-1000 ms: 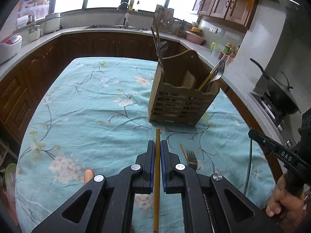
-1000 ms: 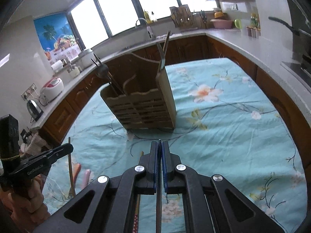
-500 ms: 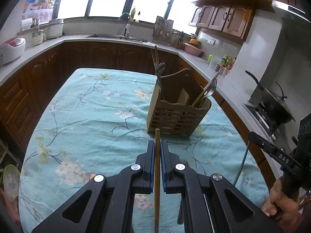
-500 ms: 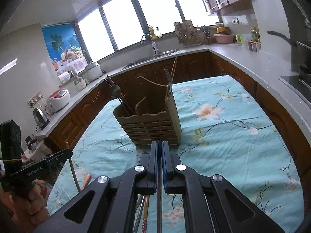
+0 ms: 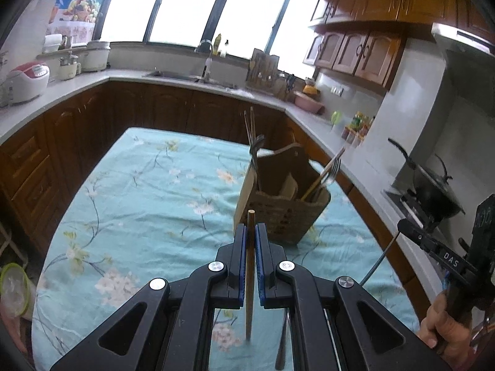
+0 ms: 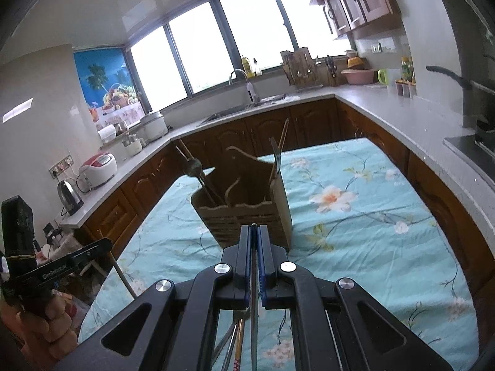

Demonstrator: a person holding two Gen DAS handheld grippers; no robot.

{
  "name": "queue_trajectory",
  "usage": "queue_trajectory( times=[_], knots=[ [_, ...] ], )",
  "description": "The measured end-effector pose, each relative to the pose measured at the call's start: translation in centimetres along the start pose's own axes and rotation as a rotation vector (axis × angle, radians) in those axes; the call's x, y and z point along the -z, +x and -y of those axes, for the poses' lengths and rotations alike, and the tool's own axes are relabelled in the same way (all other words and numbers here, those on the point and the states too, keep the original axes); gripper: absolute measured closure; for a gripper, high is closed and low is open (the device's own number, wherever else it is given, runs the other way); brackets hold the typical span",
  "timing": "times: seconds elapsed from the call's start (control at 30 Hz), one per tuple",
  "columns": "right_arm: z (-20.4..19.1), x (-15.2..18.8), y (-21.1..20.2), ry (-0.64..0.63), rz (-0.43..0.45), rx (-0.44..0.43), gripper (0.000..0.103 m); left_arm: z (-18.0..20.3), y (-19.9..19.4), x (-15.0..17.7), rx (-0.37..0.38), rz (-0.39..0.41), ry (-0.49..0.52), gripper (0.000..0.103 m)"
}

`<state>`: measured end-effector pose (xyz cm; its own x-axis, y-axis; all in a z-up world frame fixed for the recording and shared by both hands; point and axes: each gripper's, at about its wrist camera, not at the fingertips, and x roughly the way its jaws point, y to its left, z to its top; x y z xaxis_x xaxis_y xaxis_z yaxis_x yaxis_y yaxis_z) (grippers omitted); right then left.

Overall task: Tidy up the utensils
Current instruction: 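Lift both held chopsticks and carry them above the wooden holder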

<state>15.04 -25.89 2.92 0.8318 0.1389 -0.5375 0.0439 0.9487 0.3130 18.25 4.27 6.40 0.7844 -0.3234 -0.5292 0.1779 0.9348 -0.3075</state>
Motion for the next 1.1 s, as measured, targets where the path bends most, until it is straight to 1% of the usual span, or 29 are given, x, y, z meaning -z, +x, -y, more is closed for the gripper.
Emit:
queue_trajectory(
  times=[0.27,0.5,0.9,1.1],
  knots=[
    [-0.2,-1.9,-0.4,-0.007,0.059,-0.004,0.099,0.0,-0.5,-0.7,0.017,0.058,-0.005,0.099],
    [-0.4,-3.7,-0.6,-0.016,0.110,-0.012,0.099,0.0,-0.9,-2.1,0.030,0.124,-0.008,0.099],
    [-1.0,-6.6,-0.6,-0.037,0.172,-0.030,0.099,-0.4,-0.2,-3.1,0.047,0.177,-0.015,0.099],
    [-0.9,-8.0,-0.4,-0.041,0.203,-0.031,0.099,-0.6,0.4,-4.4,0.063,0.217,-0.026,0.099]
  ],
)
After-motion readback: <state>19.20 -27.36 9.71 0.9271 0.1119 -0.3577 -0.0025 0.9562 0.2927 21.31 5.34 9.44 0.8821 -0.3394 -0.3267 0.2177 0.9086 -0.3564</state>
